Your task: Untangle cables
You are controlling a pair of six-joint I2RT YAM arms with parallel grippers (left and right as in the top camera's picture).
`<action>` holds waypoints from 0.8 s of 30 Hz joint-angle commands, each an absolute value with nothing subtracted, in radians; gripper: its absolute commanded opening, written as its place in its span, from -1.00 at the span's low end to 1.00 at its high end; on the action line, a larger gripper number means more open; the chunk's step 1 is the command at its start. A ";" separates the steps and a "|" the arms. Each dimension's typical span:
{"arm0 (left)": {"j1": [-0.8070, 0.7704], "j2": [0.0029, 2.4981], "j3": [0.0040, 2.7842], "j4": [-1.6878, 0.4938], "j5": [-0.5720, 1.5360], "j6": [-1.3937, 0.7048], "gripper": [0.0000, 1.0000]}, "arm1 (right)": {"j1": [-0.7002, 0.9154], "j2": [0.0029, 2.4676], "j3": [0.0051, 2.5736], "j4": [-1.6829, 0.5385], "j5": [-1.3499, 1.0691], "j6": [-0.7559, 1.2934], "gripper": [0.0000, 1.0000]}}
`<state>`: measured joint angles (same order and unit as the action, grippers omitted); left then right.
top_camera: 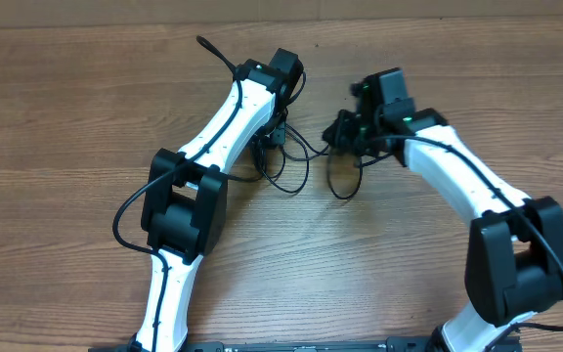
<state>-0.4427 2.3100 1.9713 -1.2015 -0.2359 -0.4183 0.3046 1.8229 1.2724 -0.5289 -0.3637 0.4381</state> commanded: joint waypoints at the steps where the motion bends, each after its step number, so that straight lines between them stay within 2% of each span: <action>1: -0.433 2.323 1.970 -1.206 -0.235 -0.414 -0.59 | 0.329 1.826 1.270 -0.489 -0.371 0.240 -0.38; 6: -0.432 2.323 1.970 -1.209 -0.235 -0.414 -0.57 | 0.345 1.832 1.270 -0.464 -0.368 0.099 -0.29; 10: -0.432 2.323 1.970 -1.216 -0.212 -0.370 -0.57 | 0.348 1.850 1.270 -0.453 -0.368 0.007 -0.07; 15: -0.430 2.323 1.970 -1.216 -0.137 -0.321 -0.57 | 0.349 1.861 1.269 -0.449 -0.369 -0.039 -0.03; 20: -0.427 2.323 1.970 -1.224 -0.121 -0.306 -0.60 | 0.361 1.869 1.269 -0.446 -0.369 -0.204 -0.02; 24: -0.411 2.323 1.970 -1.229 -0.101 -0.201 -0.60 | 0.361 1.876 1.269 -0.445 -0.448 -0.297 0.02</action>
<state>-0.4290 2.3100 1.9713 -1.2255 -0.1345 -0.3042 0.3553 1.8603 1.2720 -0.4534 -0.3882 -0.1841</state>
